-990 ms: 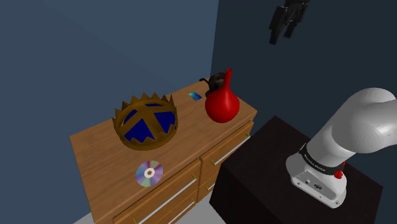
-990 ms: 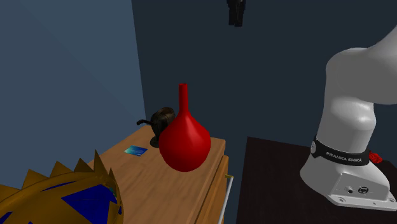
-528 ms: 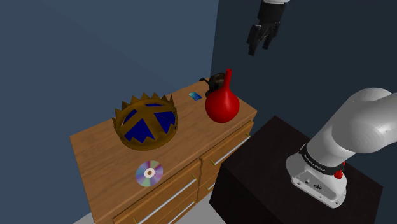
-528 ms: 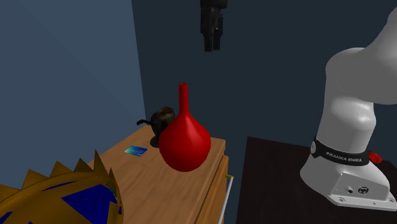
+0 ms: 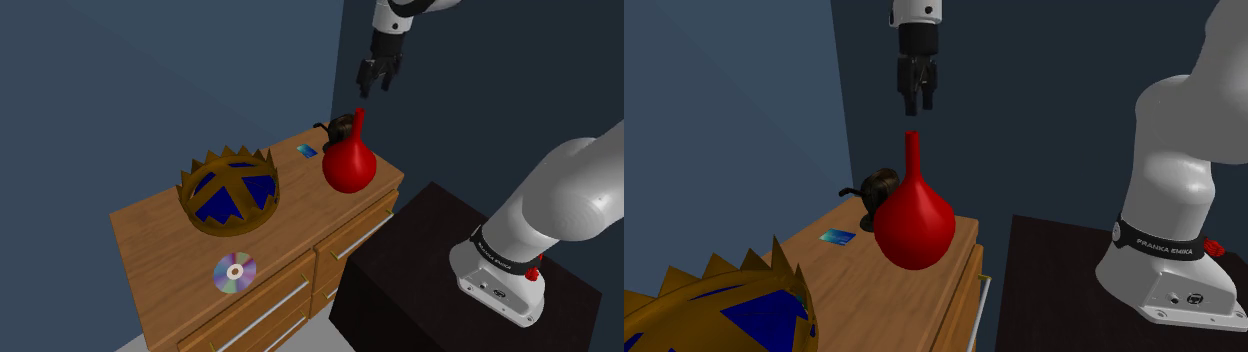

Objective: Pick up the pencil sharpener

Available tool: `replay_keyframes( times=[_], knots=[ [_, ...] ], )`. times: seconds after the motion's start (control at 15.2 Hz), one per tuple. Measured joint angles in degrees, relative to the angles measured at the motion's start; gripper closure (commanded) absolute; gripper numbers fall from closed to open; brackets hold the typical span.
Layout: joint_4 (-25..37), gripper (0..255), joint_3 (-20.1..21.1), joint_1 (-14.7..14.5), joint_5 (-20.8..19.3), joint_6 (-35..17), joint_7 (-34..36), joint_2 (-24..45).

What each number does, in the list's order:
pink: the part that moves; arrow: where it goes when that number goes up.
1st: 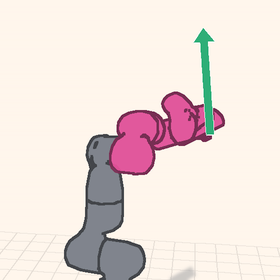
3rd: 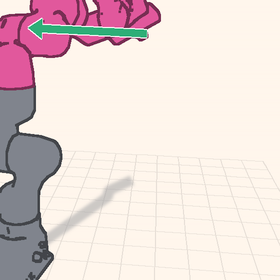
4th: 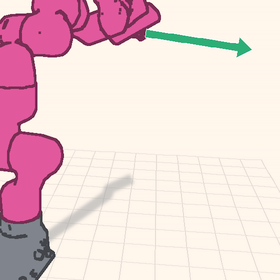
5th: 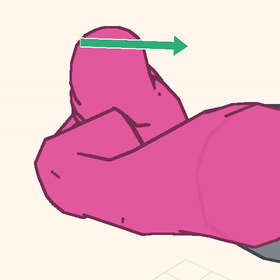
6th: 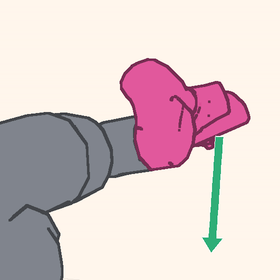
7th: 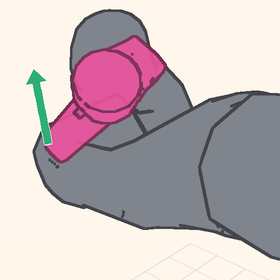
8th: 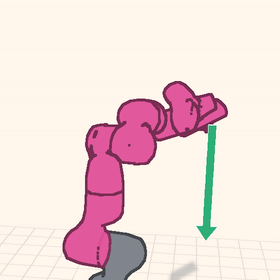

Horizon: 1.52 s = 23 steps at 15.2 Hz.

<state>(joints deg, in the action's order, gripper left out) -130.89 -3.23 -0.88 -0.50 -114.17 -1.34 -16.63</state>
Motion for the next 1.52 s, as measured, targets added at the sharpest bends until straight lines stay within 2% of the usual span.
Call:
replay_keyframes(
  times=[0.59,1.06,1.32,1.52],
  knots=[
    [9.05,0,-0.49,-0.37,2.78,-10.4,-2.42,19.24],
    [20.64,0,-0.06,0.08,5.22,-14.37,-4.43,34.71],
    [29.29,0,0.5,0.36,6.21,-14.7,-4.94,43.57],
    [31.48,0,0.64,0.65,6.53,-15.41,-5.35,46.48]
  ],
)
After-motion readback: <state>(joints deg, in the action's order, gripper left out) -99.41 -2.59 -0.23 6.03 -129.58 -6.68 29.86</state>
